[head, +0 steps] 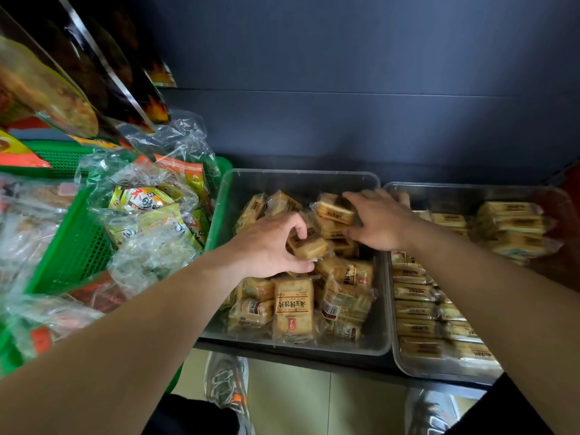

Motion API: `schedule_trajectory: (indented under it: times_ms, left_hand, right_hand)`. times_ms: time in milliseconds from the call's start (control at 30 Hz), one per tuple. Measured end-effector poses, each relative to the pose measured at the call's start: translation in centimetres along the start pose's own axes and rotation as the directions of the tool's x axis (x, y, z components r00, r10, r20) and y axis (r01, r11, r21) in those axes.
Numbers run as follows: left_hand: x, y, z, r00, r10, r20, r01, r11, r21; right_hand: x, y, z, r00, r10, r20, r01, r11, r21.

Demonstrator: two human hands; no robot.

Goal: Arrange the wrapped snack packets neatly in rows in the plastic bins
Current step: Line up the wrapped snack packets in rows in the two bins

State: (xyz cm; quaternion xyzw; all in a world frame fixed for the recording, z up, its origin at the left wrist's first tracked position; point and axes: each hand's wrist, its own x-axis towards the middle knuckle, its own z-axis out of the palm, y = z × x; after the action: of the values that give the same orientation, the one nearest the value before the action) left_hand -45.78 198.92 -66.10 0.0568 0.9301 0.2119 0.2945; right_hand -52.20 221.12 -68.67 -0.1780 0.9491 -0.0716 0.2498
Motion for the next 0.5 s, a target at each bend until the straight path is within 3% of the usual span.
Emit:
schedule_trajectory:
  times_ms: [267,367,433,500]
  left_hand:
    - [-0.4,0.6,-0.2,0.998,-0.049,0.032,0.048,0.998,0.033]
    - [-0.3,0.1,-1.2,0.989,-0.113,-0.100,0.121,0.990,0.070]
    - [0.1,-1.1,-1.8,0.952,-0.205,-0.229,0.231,0.968,0.093]
    - [0.4,-2.1,-2.1,0.905,-0.298,-0.305,0.341,0.935,0.100]
  right_hand:
    - [0.3,0.2,-0.3,0.999,-0.040,0.014,0.039,0.994,0.101]
    - [0.2,0.3,0.1,0.999,-0.050,-0.001,0.049,0.983,0.178]
    - [0.1,0.5,0.3,0.998,-0.050,-0.050,0.064,0.938,0.341]
    - [0.0,0.7,0.2,0.990,-0.020,-0.139,0.072,0.924,0.376]
